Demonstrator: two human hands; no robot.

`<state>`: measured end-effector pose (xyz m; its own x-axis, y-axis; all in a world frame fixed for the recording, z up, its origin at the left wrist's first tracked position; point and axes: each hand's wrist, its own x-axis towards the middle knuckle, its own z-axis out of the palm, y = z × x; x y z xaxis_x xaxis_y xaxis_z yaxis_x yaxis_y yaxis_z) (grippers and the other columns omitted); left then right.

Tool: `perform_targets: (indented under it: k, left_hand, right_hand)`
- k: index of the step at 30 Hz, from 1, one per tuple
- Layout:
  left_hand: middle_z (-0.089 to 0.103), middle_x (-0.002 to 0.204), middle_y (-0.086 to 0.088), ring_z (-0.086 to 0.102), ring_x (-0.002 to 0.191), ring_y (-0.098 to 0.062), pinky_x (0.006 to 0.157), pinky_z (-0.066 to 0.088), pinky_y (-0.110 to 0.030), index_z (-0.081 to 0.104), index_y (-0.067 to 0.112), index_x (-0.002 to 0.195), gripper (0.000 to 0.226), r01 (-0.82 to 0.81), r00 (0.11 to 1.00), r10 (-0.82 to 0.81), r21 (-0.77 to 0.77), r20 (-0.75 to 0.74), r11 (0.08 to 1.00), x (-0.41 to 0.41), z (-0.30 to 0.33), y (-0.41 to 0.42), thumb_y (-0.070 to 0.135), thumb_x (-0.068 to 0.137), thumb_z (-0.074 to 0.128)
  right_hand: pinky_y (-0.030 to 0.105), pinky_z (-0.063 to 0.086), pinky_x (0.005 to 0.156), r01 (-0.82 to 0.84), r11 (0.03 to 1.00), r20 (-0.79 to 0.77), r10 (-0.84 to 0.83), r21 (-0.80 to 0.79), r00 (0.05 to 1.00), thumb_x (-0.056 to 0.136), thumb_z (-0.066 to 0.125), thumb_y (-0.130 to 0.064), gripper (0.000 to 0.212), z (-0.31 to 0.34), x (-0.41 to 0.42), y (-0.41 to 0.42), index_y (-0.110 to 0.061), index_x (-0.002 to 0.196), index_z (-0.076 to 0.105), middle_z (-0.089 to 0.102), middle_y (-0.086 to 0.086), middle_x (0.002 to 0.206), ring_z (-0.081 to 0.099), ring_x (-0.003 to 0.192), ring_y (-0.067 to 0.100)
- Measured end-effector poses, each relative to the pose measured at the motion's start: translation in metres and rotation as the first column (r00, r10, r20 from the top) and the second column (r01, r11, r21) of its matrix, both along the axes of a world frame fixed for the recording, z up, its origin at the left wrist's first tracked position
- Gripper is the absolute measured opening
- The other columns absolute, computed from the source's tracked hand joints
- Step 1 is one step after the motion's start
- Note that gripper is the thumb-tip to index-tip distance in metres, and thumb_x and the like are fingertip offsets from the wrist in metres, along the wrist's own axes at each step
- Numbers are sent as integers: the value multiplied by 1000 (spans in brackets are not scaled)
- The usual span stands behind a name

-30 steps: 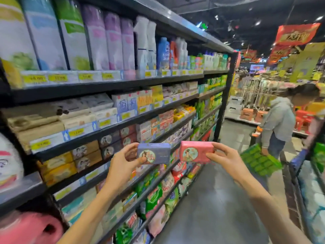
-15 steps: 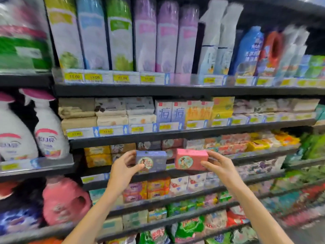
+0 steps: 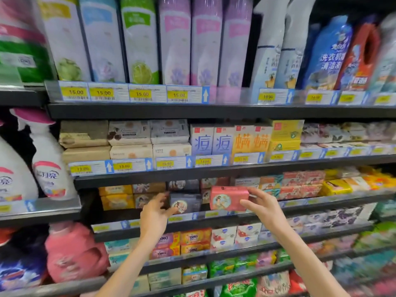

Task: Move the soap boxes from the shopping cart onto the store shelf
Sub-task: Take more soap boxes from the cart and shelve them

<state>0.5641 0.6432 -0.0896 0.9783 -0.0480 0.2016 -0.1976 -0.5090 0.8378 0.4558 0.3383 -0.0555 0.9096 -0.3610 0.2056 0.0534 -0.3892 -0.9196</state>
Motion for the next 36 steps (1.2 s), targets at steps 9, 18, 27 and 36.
perform_targets:
  k: [9, 18, 27, 36]
  left_hand:
    - [73, 103, -5, 71, 93, -27, 77, 57, -37, 63, 17, 108, 32, -174, 980, 146, 237, 133, 956, -5, 5, -9, 37, 86, 75]
    - [74, 106, -5, 72, 93, -25, 83, 58, -37, 62, 18, 108, 33, -176, 984, 160, 284, 78, 942, -1, 8, -17, 38, 86, 76]
    - [72, 103, -5, 70, 92, -28, 83, 58, -40, 61, 18, 106, 37, -160, 987, 152, 312, 49, 937, 4, 7, -14, 44, 85, 76]
    - [73, 104, -6, 71, 92, -28, 82, 58, -39, 60, 17, 107, 36, -152, 988, 146, 315, 44, 937, 7, 4, -16, 43, 86, 74]
  right_hand:
    - [13, 54, 79, -23, 999, -12, 22, -28, 1000, 84, 77, -17, 51, -16, 23, 5, -11, 131, 59, 69, -2, 119, 67, 98, -4]
    - [35, 57, 91, -48, 991, 29, 52, -126, 998, 88, 74, -21, 30, -19, 36, 10, -15, 117, 68, 75, -8, 104, 71, 94, 3]
    - [8, 45, 83, 58, 938, 10, -58, -341, 998, 92, 70, -22, 35, -28, 42, 23, -16, 126, 63, 54, -2, 119, 60, 96, 3]
    - [23, 38, 56, 224, 833, 37, -238, -507, 971, 88, 74, -23, 28, -43, 42, 38, -19, 104, 51, 55, -5, 85, 58, 74, 18]
